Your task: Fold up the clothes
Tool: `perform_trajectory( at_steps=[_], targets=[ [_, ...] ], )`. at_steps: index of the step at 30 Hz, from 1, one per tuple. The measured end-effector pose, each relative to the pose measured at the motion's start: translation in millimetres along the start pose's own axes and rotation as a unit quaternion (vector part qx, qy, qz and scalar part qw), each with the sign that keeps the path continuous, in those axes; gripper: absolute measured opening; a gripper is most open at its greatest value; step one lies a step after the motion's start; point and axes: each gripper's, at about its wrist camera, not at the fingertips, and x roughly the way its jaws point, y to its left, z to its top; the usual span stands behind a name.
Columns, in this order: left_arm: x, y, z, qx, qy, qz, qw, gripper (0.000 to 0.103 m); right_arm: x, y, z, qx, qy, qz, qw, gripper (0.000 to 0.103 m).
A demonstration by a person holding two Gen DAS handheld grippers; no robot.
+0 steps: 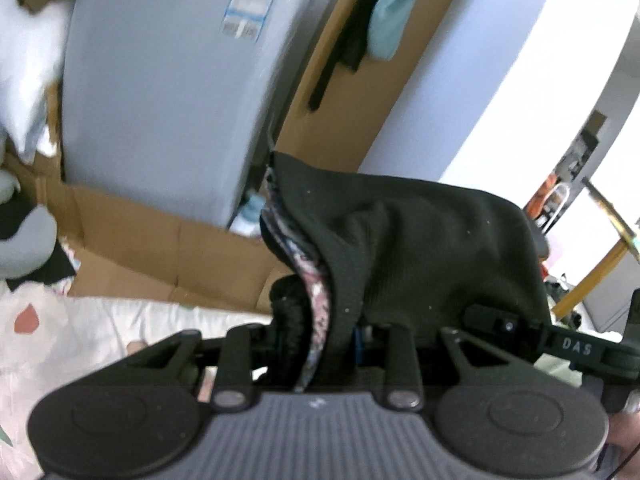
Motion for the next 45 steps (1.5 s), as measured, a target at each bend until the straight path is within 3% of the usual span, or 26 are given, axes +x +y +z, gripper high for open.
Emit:
perform_trajectory(
  at_steps=[14, 23, 29, 36, 45],
  targets=[
    [-68.4, -78.4, 14.4, 0.003, -0.043, -0.027, 0.9987, 0.031, -116.0, 39.3, 55.7, -0.044, -0.055, -0.013, 0.997, 0.007],
    [-87.0, -107.7, 11.0, 0.014, -0.06, -0.039, 0.9974, 0.031, -169.1, 37.7, 60.8, -0.055, -0.082, -0.013, 0.995, 0.007],
    [-75.7, -118.8, 7.1, 0.016, -0.061, -0.049, 0.9968, 0.032, -187.3, 23.9, 59.2, -0.069, -0.082, -0.007, 0.994, 0.007],
    [-35.1, -131.1, -1.4, 0.015, -0.058, -0.058, 0.9965, 0.031, -198.1, 3.2, 47.1, -0.08, -0.087, -0.017, 0.993, 0.007],
    [19.0, -137.6, -24.2, 0.03, -0.041, -0.109, 0.9927, 0.031, -192.7, -42.9, 16.6, -0.063, -0.095, -0.051, 0.992, 0.007]
  ],
)
